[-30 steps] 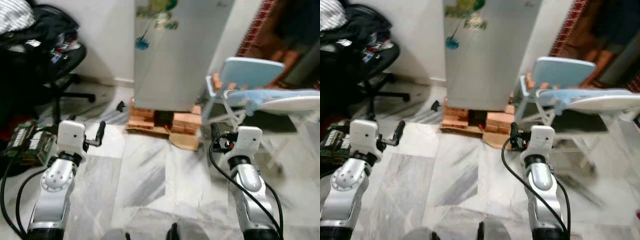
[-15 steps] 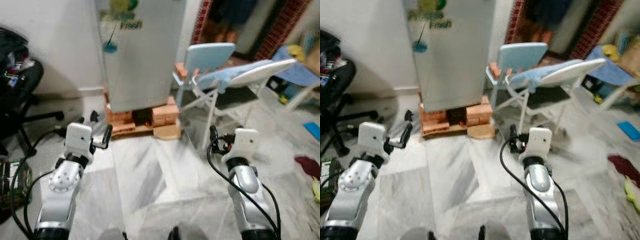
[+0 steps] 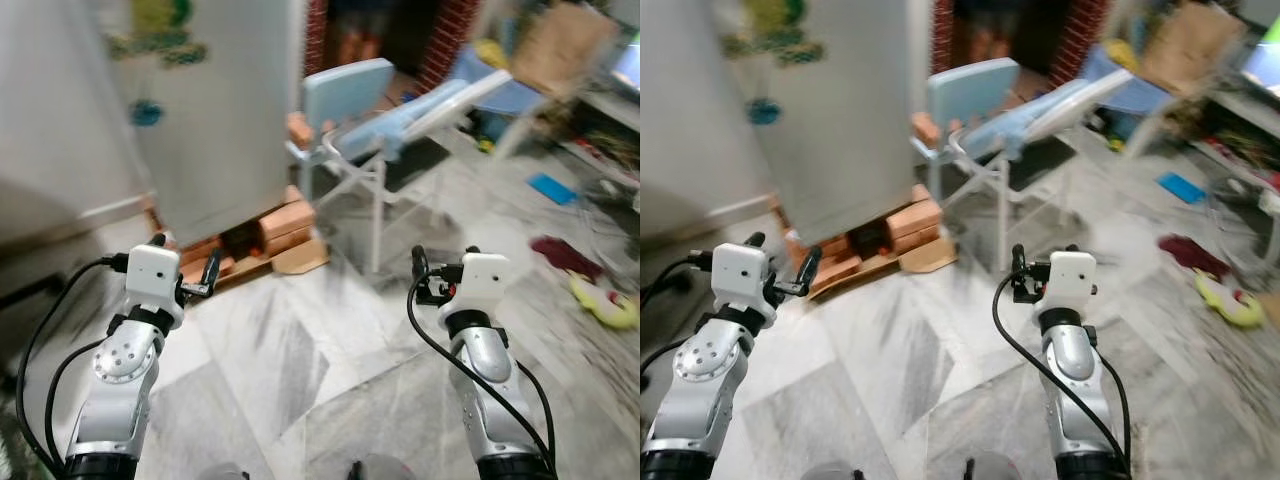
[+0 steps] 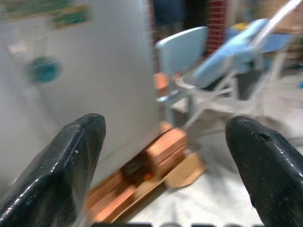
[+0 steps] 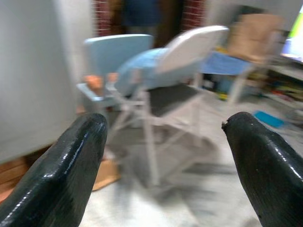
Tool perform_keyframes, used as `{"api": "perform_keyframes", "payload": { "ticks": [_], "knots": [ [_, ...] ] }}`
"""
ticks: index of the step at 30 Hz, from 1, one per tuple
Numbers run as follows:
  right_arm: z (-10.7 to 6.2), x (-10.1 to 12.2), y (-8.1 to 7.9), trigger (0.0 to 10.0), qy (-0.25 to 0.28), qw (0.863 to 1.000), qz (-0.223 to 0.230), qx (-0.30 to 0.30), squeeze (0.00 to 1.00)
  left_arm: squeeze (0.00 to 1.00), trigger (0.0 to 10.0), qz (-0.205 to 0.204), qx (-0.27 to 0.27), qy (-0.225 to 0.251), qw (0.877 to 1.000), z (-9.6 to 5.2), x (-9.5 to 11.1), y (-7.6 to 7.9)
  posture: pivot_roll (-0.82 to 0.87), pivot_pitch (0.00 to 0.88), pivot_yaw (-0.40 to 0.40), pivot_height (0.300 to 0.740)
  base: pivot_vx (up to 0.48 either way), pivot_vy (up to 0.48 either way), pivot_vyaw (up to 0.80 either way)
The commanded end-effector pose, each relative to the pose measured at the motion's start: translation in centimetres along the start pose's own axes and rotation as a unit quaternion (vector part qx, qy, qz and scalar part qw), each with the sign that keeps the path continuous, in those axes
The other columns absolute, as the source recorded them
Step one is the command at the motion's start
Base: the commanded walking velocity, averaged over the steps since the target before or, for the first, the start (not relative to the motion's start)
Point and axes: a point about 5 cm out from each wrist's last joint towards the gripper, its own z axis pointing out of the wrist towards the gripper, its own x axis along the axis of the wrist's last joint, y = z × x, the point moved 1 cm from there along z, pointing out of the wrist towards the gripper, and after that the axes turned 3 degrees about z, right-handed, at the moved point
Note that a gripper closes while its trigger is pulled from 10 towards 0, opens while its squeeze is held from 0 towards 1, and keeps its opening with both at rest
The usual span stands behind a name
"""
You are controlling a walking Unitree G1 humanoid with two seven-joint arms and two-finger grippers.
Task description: Restocking fridge
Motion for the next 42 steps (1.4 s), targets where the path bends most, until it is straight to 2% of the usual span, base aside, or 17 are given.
{"api": "perform_keyframes", "payload": {
  "ticks": [1, 4, 13, 17, 21, 23, 26, 30, 37, 42],
  "knots": [
    [-0.07, 0.00, 0.58, 10.0, 0.000, 1.000, -0.001, -0.009, 0.00, 0.00, 10.0, 0.000, -0.011, -0.002, 1.000, -0.03, -0.09, 0.68, 0.00, 0.039, -0.040, 0.740, 0.000, 0.442, -0.80],
    [-0.07, -0.02, 0.58, 10.0, -0.001, 1.000, -0.002, -0.009, 0.00, 0.00, 10.0, 0.002, -0.013, -0.003, 1.000, -0.02, -0.09, 0.79, 0.00, 0.039, -0.040, 0.740, 0.000, 0.442, -0.62],
    [0.04, -0.08, 0.68, 10.0, -0.003, 1.000, -0.006, -0.007, 0.00, 0.00, 10.0, -0.002, -0.004, -0.011, 1.000, -0.05, -0.38, 0.86, 0.01, 0.037, -0.050, 0.740, 0.000, 0.462, 0.00],
    [0.15, -0.08, 0.51, 10.0, -0.002, 1.000, -0.005, -0.005, 0.00, 0.00, 10.0, 0.011, 0.006, -0.013, 1.000, -0.18, -0.45, 0.45, 0.01, 0.038, -0.051, 0.740, 0.000, 0.476, 0.00],
    [0.40, 0.12, 0.21, 10.0, 0.001, 1.000, -0.005, -0.002, 0.00, 0.00, 10.0, 0.030, -0.002, 0.004, 1.000, 0.05, 0.08, 0.25, 0.02, 0.045, -0.051, 0.740, 0.000, 0.454, 0.00],
    [0.49, 0.26, 0.06, 10.0, 0.002, 1.000, -0.004, -0.001, 0.00, 0.00, 10.0, 0.045, -0.016, 0.017, 0.999, 0.06, 0.46, 0.36, 0.02, 0.047, -0.048, 0.740, 0.289, 0.382, 0.00],
    [0.54, 0.33, -0.08, 10.0, 0.003, 1.000, -0.009, 0.002, 0.00, 0.00, 10.0, 0.034, -0.014, 0.009, 0.999, -0.01, 0.28, 0.28, 0.02, 0.050, -0.042, 0.740, 0.354, 0.325, -0.30],
    [0.60, 0.36, -0.06, 10.0, 0.004, 1.000, -0.009, 0.002, 0.00, 0.00, 10.0, 0.035, -0.012, 0.004, 0.999, -0.02, 0.10, 0.24, 0.02, 0.050, -0.042, 0.740, 0.355, 0.323, -0.73],
    [0.67, 0.35, -0.14, 10.0, 0.005, 1.000, -0.010, 0.002, 0.00, 0.00, 10.0, 0.047, -0.007, 0.002, 0.999, -0.25, -0.08, 0.09, 0.02, 0.055, -0.046, 0.740, 0.354, 0.325, 0.00],
    [0.57, 0.16, -0.08, 10.0, 0.002, 1.000, -0.012, 0.004, 0.00, 0.00, 10.0, 0.023, -0.002, -0.001, 1.000, -0.27, -0.19, 0.19, 0.02, 0.058, -0.049, 0.740, 0.355, 0.324, 0.00]
  ]
}}
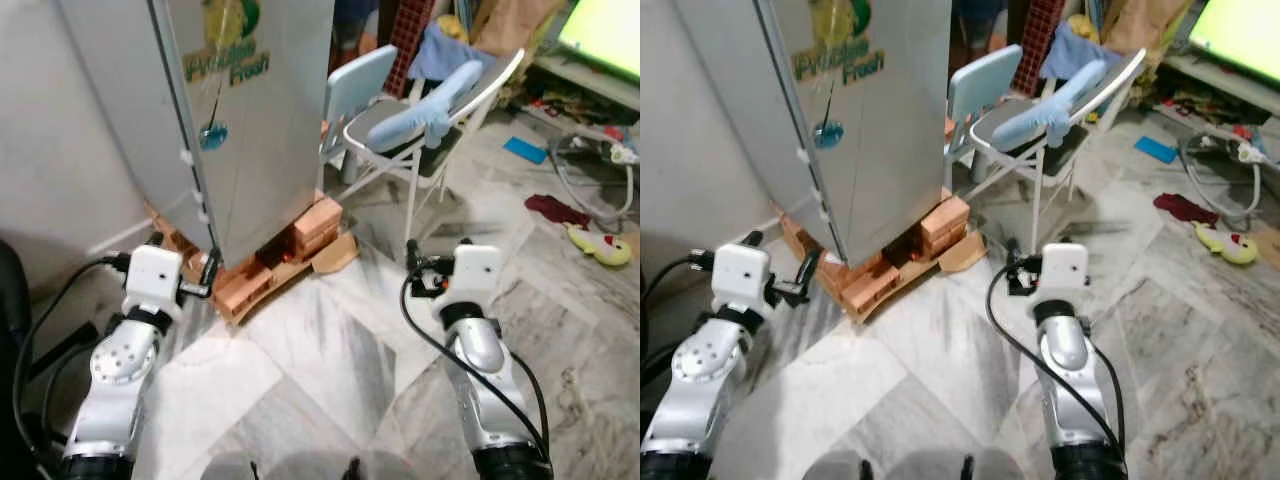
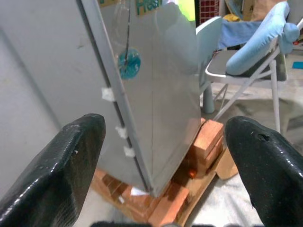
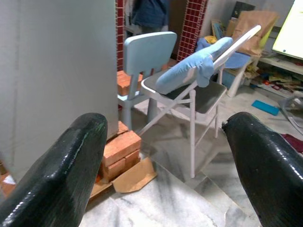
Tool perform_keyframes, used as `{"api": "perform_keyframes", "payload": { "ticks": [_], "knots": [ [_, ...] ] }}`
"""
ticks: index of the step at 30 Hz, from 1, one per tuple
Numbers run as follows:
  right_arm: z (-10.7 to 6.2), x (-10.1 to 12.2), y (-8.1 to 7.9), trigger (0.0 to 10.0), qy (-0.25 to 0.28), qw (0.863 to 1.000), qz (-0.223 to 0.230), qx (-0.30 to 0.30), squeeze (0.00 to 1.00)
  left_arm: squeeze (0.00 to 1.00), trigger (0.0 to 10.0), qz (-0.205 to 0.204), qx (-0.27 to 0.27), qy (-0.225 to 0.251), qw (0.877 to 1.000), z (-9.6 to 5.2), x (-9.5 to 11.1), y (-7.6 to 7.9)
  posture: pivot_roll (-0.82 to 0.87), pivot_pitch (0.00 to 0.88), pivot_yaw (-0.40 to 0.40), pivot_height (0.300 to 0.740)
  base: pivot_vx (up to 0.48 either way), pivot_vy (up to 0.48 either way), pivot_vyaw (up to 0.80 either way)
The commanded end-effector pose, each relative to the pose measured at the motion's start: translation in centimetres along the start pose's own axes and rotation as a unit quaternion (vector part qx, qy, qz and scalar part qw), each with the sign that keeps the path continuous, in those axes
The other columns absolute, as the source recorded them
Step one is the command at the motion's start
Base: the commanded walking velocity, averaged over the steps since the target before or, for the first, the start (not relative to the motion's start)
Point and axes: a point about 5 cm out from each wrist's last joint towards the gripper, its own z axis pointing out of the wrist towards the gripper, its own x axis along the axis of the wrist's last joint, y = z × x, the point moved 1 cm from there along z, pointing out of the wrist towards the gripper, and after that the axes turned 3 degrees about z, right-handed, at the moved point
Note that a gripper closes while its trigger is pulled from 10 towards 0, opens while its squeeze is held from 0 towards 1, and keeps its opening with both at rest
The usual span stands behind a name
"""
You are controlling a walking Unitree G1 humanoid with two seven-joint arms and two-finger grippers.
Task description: Restocking fridge
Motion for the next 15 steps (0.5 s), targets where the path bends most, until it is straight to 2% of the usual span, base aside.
{"api": "perform_keyframes", "payload": {
  "ticks": [1, 6, 15],
  "knots": [
    [-0.2, 0.0, 1.2, 10.0, 0.000, 1.000, -0.008, -0.016, 0.00, 0.00, 10.0, -0.010, -0.008, 0.000, 1.000, 0.2, 0.1, 0.7, 0.02, 0.061, -0.050, 0.740, 0.352, 0.326, 0.00],
    [-0.1, 0.3, 1.4, 10.0, 0.007, 1.000, -0.012, -0.021, 0.00, 0.00, 10.0, -0.015, 0.002, -0.005, 1.000, 0.3, 0.0, 0.5, 0.02, 0.063, -0.049, 0.740, 0.309, 0.364, 0.00],
    [-0.1, 0.3, 1.4, 10.0, 0.006, 1.000, -0.016, -0.023, 0.00, 0.00, 10.0, -0.002, 0.010, 0.004, 1.000, 0.6, 0.3, -0.4, 0.02, 0.067, -0.051, 0.740, 0.000, 0.433, 0.00]
  ]
}}
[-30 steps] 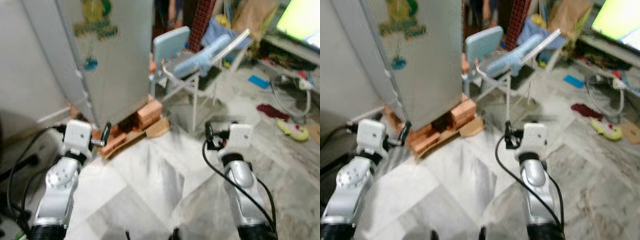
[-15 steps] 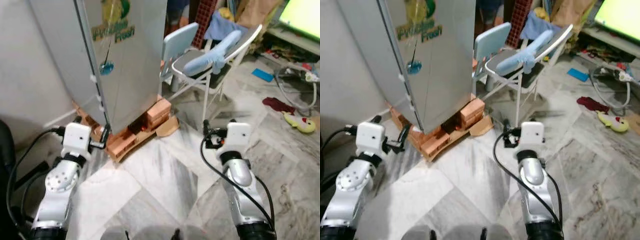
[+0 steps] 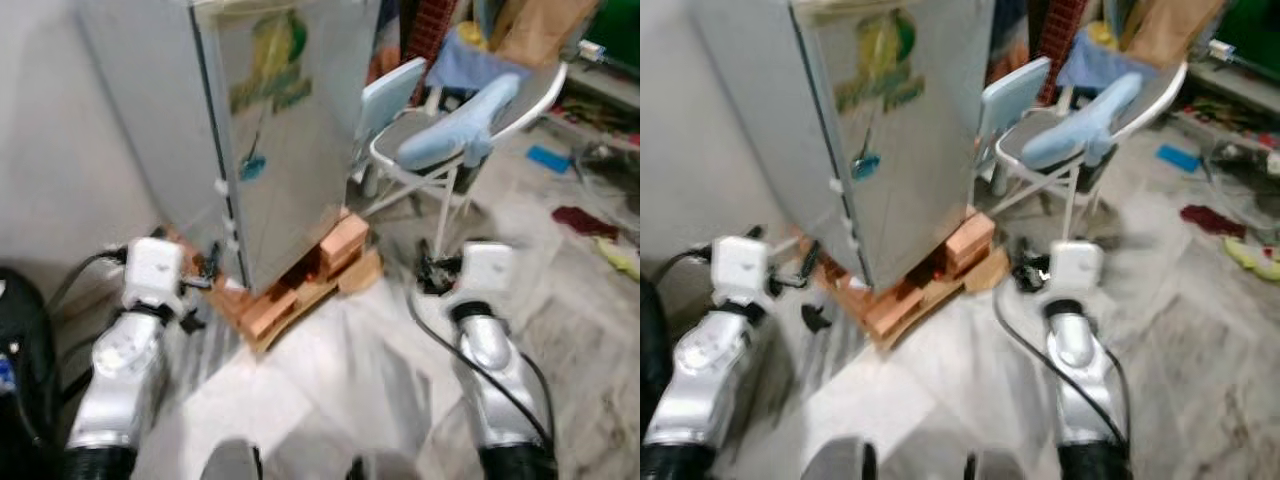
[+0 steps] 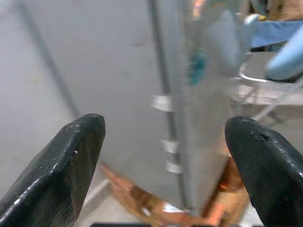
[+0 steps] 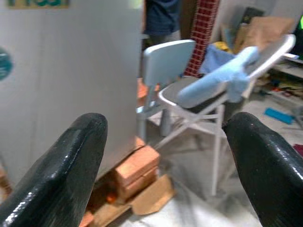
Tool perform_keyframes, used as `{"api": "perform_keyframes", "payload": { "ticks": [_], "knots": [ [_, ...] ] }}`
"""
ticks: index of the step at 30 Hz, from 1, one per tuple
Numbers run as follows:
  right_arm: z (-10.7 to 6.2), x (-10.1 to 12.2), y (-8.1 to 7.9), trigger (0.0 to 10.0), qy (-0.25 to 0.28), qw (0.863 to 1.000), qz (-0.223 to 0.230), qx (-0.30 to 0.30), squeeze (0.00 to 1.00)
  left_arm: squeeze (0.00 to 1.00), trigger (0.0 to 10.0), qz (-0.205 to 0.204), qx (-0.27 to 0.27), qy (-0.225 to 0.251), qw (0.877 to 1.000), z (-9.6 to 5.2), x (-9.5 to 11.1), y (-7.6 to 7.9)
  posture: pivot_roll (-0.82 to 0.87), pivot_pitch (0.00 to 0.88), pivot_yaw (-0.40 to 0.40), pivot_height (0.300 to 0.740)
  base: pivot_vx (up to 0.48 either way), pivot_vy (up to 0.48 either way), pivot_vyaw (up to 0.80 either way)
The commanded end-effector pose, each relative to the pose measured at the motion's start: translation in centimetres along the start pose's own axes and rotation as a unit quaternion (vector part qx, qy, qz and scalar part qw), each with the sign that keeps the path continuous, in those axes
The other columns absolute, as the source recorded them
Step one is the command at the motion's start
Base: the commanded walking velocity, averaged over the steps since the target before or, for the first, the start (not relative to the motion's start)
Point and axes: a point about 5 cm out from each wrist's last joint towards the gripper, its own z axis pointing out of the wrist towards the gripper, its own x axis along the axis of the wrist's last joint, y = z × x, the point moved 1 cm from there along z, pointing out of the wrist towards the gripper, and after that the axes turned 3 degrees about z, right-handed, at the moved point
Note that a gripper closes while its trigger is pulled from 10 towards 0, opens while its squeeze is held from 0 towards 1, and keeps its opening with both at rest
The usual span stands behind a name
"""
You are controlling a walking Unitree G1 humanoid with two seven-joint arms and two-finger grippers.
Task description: Restocking fridge
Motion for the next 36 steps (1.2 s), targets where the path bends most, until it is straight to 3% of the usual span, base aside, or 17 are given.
{"api": "perform_keyframes", "payload": {
  "ticks": [1, 14, 29, 36],
  "knots": [
    [-0.1, 0.1, 1.1, 10.0, 0.000, 1.000, -0.009, -0.017, 0.00, 0.00, 10.0, -0.001, -0.008, 0.005, 1.000, -0.1, 0.1, 0.6, 0.02, 0.067, -0.051, 0.740, 0.000, 0.439, 0.00],
    [-0.1, 0.0, 1.1, 10.0, -0.003, 1.000, -0.010, -0.020, 0.00, 0.00, 10.0, -0.003, -0.010, 0.005, 1.000, 0.0, 0.1, 1.1, 0.02, 0.070, -0.049, 0.740, 0.000, 0.417, -0.08],
    [-0.2, 0.0, 1.3, 10.0, -0.002, 1.000, -0.012, -0.023, 0.00, 0.00, 10.0, -0.004, -0.038, 0.032, 0.999, -0.3, 0.7, 1.9, 0.02, 0.072, -0.052, 0.740, 0.000, 0.000, -0.03],
    [-0.2, -0.1, 1.3, 10.0, -0.005, 1.000, -0.013, -0.022, 0.00, 0.00, 10.0, -0.005, -0.040, 0.034, 0.999, -0.5, 0.7, 1.9, 0.02, 0.074, -0.054, 0.740, 0.371, 0.000, -0.52]
  ]
}}
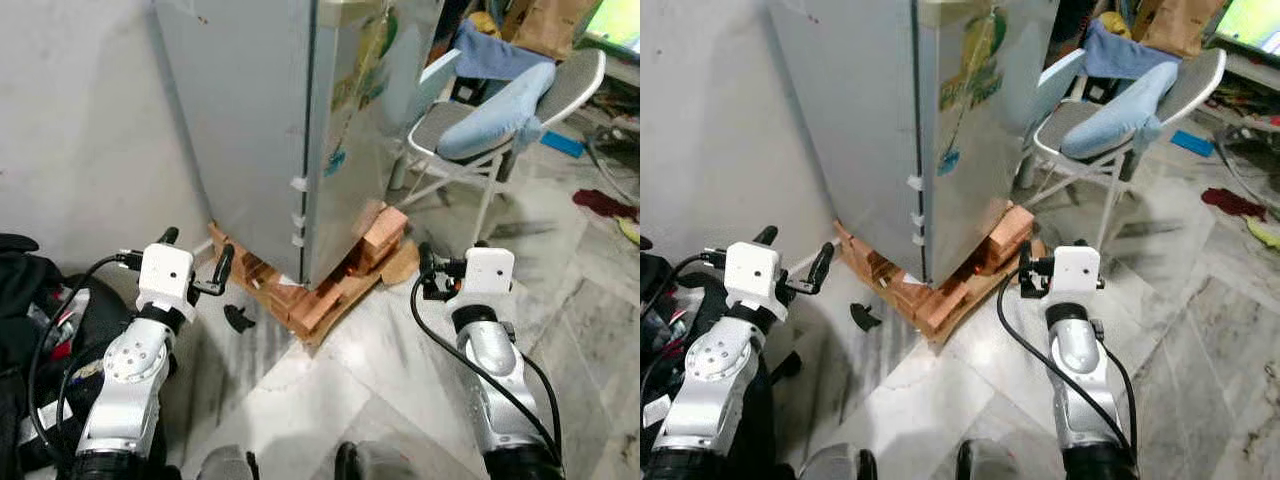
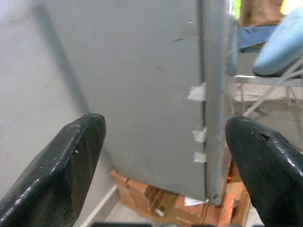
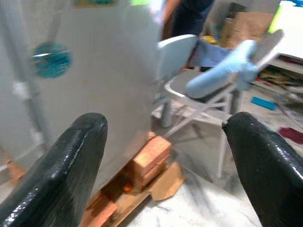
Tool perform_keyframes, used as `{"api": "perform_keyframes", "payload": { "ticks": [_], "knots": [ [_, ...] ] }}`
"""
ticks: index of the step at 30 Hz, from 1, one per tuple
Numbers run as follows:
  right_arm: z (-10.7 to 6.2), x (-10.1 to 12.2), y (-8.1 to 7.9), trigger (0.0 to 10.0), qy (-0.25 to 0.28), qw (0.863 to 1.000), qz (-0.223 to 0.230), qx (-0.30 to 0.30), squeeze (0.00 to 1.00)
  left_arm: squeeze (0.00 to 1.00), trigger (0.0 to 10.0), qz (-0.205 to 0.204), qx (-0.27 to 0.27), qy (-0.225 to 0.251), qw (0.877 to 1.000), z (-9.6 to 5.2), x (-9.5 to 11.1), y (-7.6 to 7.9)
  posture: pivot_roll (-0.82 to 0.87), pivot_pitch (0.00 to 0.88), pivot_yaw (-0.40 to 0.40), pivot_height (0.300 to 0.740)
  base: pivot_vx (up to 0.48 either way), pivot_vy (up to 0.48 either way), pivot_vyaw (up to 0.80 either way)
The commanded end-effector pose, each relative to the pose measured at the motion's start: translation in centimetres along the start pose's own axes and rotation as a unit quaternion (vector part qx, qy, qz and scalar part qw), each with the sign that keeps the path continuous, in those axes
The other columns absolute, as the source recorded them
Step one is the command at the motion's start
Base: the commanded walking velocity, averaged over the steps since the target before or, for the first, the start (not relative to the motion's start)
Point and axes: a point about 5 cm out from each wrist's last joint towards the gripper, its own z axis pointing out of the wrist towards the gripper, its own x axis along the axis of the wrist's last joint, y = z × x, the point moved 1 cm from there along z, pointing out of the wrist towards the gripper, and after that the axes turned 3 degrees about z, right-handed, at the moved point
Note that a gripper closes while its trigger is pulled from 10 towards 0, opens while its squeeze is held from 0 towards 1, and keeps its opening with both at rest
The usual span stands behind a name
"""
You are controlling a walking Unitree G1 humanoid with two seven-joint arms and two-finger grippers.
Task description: Restocking fridge
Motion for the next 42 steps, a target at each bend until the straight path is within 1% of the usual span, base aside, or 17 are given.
{"api": "perform_keyframes", "payload": {
  "ticks": [1, 6, 21, 26, 28, 29, 32, 36, 40, 42],
  "knots": [
    [0.0, 0.2, 0.4, 10.0, 0.002, 1.000, -0.005, -0.005, 0.00, 0.00, 10.0, -0.001, -0.009, 0.018, 1.000, 0.3, 0.8, 0.3, 0.02, 0.074, -0.054, 0.740, 0.424, 0.000, -0.80],
    [0.0, 0.2, 0.5, 10.0, 0.003, 1.000, -0.005, -0.004, 0.00, 0.00, 10.0, -0.003, -0.010, 0.019, 1.000, 0.3, 0.8, 0.4, 0.02, 0.073, -0.054, 0.740, 0.416, 0.000, -0.58],
    [0.3, 0.2, 0.6, 10.0, -0.002, 1.000, -0.013, 0.000, 0.00, 0.00, 10.0, -0.004, -0.008, 0.020, 1.000, 0.3, 0.9, 0.5, 0.02, 0.069, -0.064, 0.740, 0.366, 0.000, 0.00],
    [0.3, 0.2, 0.5, 10.0, -0.002, 1.000, -0.014, -0.001, 0.00, 0.00, 10.0, -0.005, 0.006, 0.020, 1.000, 0.4, 0.8, 0.3, 0.02, 0.071, -0.060, 0.740, 0.000, 0.000, -0.80],
    [0.1, 0.1, 0.5, 10.0, -0.003, 1.000, -0.011, -0.007, 0.00, 0.00, 10.0, 0.005, 0.024, 0.014, 1.000, 0.6, 0.8, -0.3, 0.01, 0.076, -0.053, 0.740, 0.000, 0.000, -0.80],
    [-0.2, 0.0, 0.5, 10.0, -0.004, 1.000, -0.010, -0.007, 0.00, 0.00, 10.0, 0.004, 0.029, 0.012, 0.999, 0.7, 0.7, -0.6, 0.00, 0.079, -0.049, 0.740, 0.000, 0.000, -0.80],
    [-0.4, -0.1, 0.4, 10.0, -0.006, 1.000, -0.009, -0.007, 0.00, 0.00, 10.0, 0.007, 0.031, 0.012, 0.999, 0.8, 0.7, -0.8, 0.00, 0.084, -0.045, 0.740, 0.000, 0.000, -0.80],
    [-0.7, 0.0, 0.5, 10.0, -0.009, 1.000, -0.014, -0.009, 0.00, 0.00, 10.0, 0.023, 0.060, 0.009, 0.998, 1.7, 1.2, -2.3, -0.01, 0.106, -0.033, 0.740, 0.000, 0.000, -0.80],
    [-0.9, -0.1, 0.8, 10.0, -0.014, 1.000, -0.015, -0.015, 0.00, 0.00, 10.0, 0.036, 0.074, 0.015, 0.997, 2.4, 1.7, -3.1, -0.01, 0.115, -0.031, 0.740, 0.000, 0.000, -0.62],
    [-1.0, -0.3, 0.7, 10.0, -0.016, 1.000, -0.015, -0.012, 0.00, 0.00, 10.0, 0.040, 0.087, 0.012, 0.995, 2.4, 1.6, -3.4, -0.01, 0.119, -0.031, 0.740, 0.000, 0.000, 0.00]
  ]
}}
